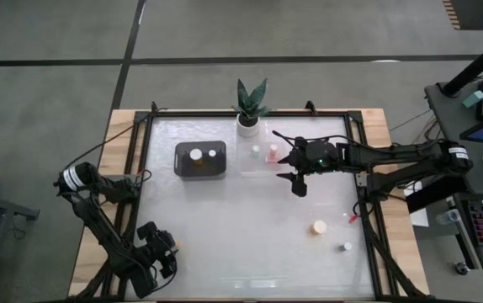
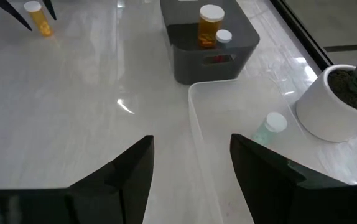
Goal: Pick and place medicine bottles into bin by pill shape (circle, oval)
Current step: Put the small orange tablet bottle into the transparent bin
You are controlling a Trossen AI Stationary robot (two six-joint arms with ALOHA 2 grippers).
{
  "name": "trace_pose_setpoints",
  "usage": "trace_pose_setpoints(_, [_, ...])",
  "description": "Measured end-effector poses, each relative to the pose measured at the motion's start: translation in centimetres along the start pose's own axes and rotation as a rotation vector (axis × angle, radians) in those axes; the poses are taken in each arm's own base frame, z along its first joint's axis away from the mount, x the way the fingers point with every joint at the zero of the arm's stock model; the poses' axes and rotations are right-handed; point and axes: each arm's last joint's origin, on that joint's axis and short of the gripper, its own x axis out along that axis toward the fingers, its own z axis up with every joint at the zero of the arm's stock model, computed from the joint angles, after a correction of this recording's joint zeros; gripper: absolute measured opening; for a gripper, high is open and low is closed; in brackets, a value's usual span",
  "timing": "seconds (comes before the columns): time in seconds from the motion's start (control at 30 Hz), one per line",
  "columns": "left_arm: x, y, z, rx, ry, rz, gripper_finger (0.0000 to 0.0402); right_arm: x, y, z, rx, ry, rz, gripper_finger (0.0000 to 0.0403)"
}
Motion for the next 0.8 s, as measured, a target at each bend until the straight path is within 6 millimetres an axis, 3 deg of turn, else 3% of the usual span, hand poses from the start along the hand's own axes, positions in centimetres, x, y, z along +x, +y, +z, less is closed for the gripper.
trace_pose_setpoints(0.13, [0.3,0.1,-0.2,-0.01,0.0,-0.007,0.0201,0.0,0.0,0.0,0.0,0.0,0.0,0.0203])
trace_pose_setpoints(0.57, [0.3,0.0,0.1,-0.016,0.0,-0.007,0.0078,0.0,0.0,0.0,0.004,0.001,0.0,0.0203])
trace_pose_setpoints(0.8, [-0.4,0.0,3.0,0.008,-0.009,-0.041,0.0066,0.0,0.0,0.0,0.007,0.0,-0.001,0.0203])
